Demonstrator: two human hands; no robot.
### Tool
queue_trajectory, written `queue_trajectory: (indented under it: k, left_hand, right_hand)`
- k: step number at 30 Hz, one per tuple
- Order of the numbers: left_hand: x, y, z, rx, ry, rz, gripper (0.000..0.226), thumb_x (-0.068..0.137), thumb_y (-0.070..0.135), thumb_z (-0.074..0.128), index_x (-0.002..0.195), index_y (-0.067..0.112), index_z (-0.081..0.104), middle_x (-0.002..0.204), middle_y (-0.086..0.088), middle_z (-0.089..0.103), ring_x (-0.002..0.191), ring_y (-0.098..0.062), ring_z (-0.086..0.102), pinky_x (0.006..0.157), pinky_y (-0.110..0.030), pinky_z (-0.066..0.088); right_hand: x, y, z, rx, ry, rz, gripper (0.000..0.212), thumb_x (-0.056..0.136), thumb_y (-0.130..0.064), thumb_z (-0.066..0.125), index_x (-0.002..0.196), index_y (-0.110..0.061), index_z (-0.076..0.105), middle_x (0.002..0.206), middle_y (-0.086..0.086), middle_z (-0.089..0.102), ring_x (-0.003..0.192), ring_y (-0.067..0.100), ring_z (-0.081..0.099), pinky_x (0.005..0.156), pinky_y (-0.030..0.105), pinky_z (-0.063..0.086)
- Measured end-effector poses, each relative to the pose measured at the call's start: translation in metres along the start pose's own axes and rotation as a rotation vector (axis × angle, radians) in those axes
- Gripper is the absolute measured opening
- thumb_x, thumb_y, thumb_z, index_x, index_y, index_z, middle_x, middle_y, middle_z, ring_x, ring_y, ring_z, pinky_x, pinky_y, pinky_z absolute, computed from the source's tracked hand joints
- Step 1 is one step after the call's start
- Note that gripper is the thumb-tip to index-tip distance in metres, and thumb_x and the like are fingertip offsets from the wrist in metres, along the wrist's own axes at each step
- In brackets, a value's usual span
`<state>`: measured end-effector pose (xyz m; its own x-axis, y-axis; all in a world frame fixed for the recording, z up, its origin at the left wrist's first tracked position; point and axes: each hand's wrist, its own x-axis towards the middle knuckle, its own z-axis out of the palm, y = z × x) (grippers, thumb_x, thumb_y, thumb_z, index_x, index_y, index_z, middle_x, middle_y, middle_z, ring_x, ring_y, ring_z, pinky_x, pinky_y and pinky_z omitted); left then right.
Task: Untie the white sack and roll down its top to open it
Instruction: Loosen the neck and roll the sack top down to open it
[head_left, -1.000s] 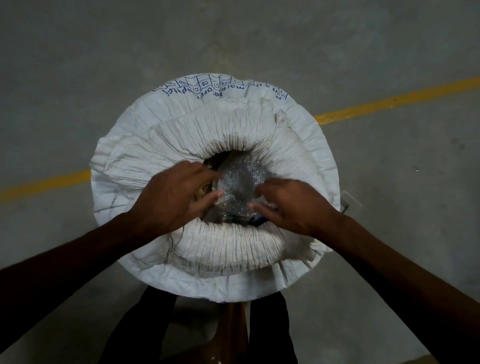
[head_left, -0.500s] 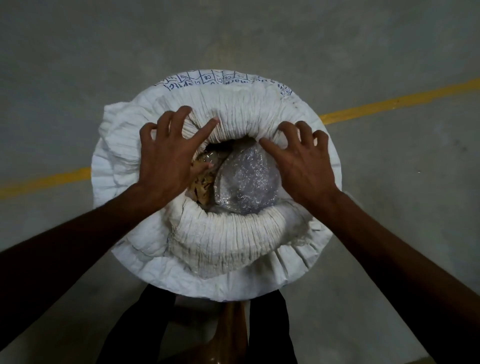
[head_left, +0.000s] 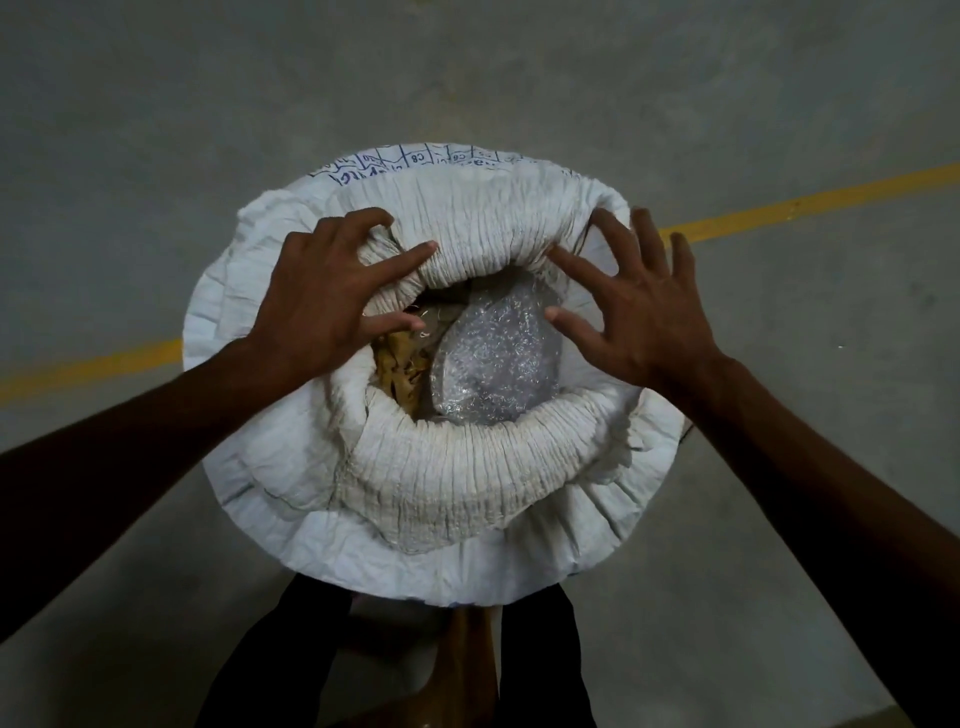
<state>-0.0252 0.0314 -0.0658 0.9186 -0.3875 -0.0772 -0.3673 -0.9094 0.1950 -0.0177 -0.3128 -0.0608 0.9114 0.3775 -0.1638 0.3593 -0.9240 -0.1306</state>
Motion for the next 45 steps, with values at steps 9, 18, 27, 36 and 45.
queue_trajectory:
  k: [9, 18, 27, 36, 45]
  left_hand:
    - [0.019, -0.027, 0.009, -0.083, 0.024, -0.122, 0.075, 0.091, 0.062, 0.069, 0.157, 0.038, 0.045, 0.143, -0.013, 0.055, 0.12, -0.036, 0.055, 0.09, -0.049, 0.047]
    - [0.007, 0.005, -0.003, -0.057, 0.062, -0.03, 0.07, 0.093, 0.047, 0.072, 0.156, 0.028, 0.048, 0.135, -0.013, 0.059, 0.114, -0.037, 0.056, 0.087, -0.049, 0.043]
    - [-0.044, 0.028, 0.011, -0.163, -0.081, 0.51, 0.057, 0.102, 0.067, 0.048, 0.113, 0.019, 0.077, 0.107, -0.003, 0.076, 0.104, -0.027, 0.07, 0.109, -0.048, 0.042]
    - [-0.065, 0.028, -0.006, -0.233, -0.421, 0.618, 0.056, 0.1, 0.078, 0.036, 0.133, 0.04, 0.06, 0.074, 0.01, 0.068, 0.065, -0.012, 0.066, 0.06, -0.024, 0.04]
    - [-0.062, 0.057, -0.026, -0.192, -0.917, 0.574, 0.077, 0.092, 0.079, 0.005, 0.148, 0.046, 0.045, 0.121, 0.006, 0.072, 0.112, -0.013, 0.065, 0.093, -0.028, 0.043]
  right_hand:
    - [0.016, 0.018, 0.002, -0.039, -0.034, 0.041, 0.082, 0.09, -0.089, 0.022, 0.162, -0.049, 0.022, 0.177, 0.007, 0.002, 0.16, 0.044, 0.0, 0.119, 0.078, 0.009]
    - [0.004, 0.006, -0.006, -0.14, -0.024, -0.105, 0.087, 0.092, -0.088, 0.023, 0.163, -0.039, 0.028, 0.175, 0.017, 0.006, 0.16, 0.044, -0.002, 0.122, 0.074, 0.004]
    - [-0.022, -0.021, -0.01, 0.007, 0.106, -0.519, 0.068, 0.103, -0.064, 0.047, 0.13, -0.006, 0.068, 0.153, 0.033, 0.047, 0.148, 0.052, 0.038, 0.12, 0.067, 0.028]
    - [-0.066, -0.043, 0.007, 0.068, -0.493, -0.676, 0.086, 0.091, -0.086, 0.034, 0.147, -0.023, 0.052, 0.134, 0.007, 0.071, 0.126, 0.028, 0.064, 0.123, 0.054, 0.029]
    - [-0.069, -0.052, -0.015, 0.281, -0.736, -0.576, 0.068, 0.084, -0.088, 0.045, 0.124, -0.036, 0.064, 0.123, -0.013, 0.07, 0.11, 0.011, 0.067, 0.089, 0.034, 0.055]
